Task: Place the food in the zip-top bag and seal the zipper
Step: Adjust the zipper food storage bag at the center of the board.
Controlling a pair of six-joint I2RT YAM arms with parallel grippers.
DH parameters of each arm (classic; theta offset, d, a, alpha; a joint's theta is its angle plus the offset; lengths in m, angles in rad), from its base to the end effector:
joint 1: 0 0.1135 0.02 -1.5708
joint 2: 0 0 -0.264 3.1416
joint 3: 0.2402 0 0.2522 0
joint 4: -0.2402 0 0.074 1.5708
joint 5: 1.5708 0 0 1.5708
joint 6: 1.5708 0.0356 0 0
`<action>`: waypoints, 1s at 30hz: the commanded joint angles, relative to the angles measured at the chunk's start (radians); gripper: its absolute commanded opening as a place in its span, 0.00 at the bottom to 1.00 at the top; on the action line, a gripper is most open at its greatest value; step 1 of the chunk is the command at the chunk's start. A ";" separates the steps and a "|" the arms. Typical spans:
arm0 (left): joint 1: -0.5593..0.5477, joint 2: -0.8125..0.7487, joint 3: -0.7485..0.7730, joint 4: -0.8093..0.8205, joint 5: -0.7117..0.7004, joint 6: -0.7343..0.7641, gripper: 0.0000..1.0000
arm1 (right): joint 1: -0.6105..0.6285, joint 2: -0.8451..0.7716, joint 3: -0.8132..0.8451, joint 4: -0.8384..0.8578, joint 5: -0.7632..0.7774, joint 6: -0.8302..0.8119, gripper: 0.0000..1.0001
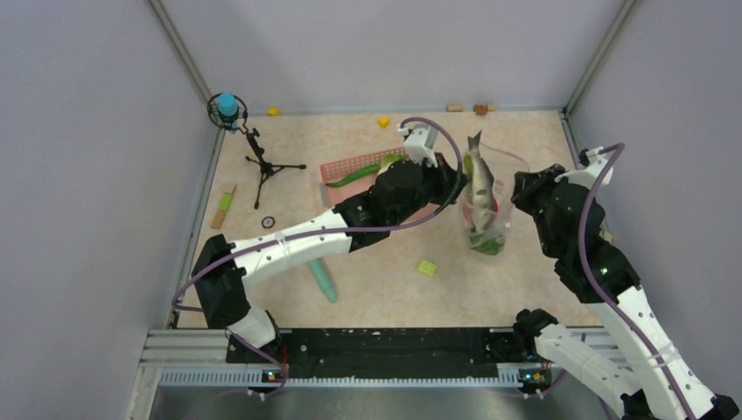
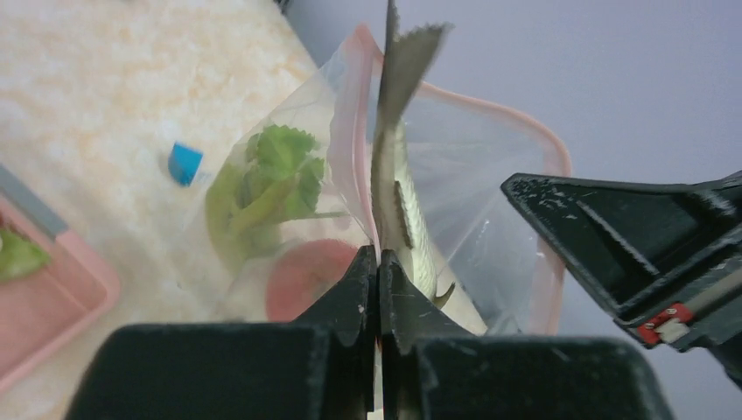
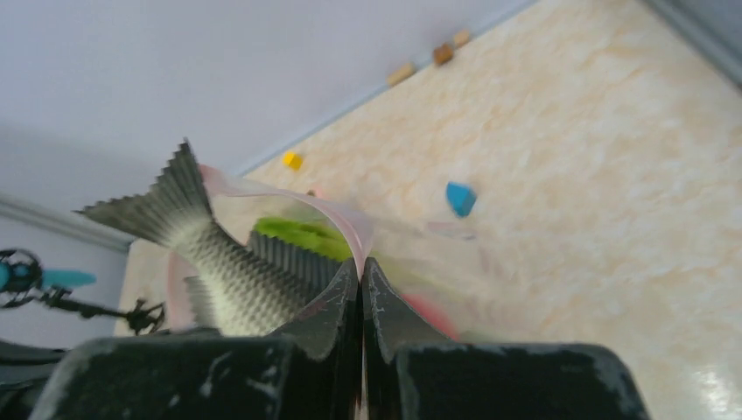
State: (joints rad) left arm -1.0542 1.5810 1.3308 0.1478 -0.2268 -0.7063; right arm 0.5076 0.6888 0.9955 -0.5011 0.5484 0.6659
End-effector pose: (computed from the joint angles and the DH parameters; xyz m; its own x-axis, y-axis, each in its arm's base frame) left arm 0.1961 -0.3291 0.3639 -0.5166 -0.3710 -0.7717 0.5277 0.5718 -0.6281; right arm 0.1261 0.0489 0.3923 -0.1129 0.5405 -0.8338 0.1296 0.8400 0.5269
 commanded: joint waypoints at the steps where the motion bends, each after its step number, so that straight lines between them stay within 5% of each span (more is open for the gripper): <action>1: 0.005 0.042 0.188 -0.089 -0.017 0.195 0.00 | -0.005 -0.003 0.088 0.041 0.222 -0.175 0.00; 5: 0.018 0.037 0.215 -0.118 -0.103 0.286 0.00 | -0.003 -0.027 0.046 0.099 0.334 -0.224 0.00; 9: 0.054 0.108 0.304 -0.218 0.012 0.294 0.00 | -0.004 0.041 0.051 0.081 0.191 -0.264 0.00; 13: 0.085 0.125 0.359 -0.271 0.054 0.295 0.00 | -0.005 0.023 0.077 0.043 0.250 -0.175 0.00; 18: 0.102 0.137 0.391 -0.245 0.157 0.291 0.00 | -0.004 0.031 -0.001 0.159 -0.061 -0.220 0.00; 21: 0.102 0.155 0.392 -0.272 0.352 0.324 0.00 | -0.004 0.091 0.067 0.065 0.098 -0.209 0.00; 25: 0.128 0.072 0.266 -0.250 0.114 0.330 0.00 | -0.004 0.049 0.079 0.012 0.279 -0.219 0.00; 30: 0.178 0.095 0.287 -0.304 0.293 0.281 0.00 | -0.004 -0.010 0.042 0.050 0.275 -0.208 0.00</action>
State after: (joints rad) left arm -0.9142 1.7061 1.6039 -0.1471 -0.0158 -0.4084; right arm 0.5076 0.7357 1.0222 -0.4942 0.7509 0.4641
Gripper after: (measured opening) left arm 0.014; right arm 0.005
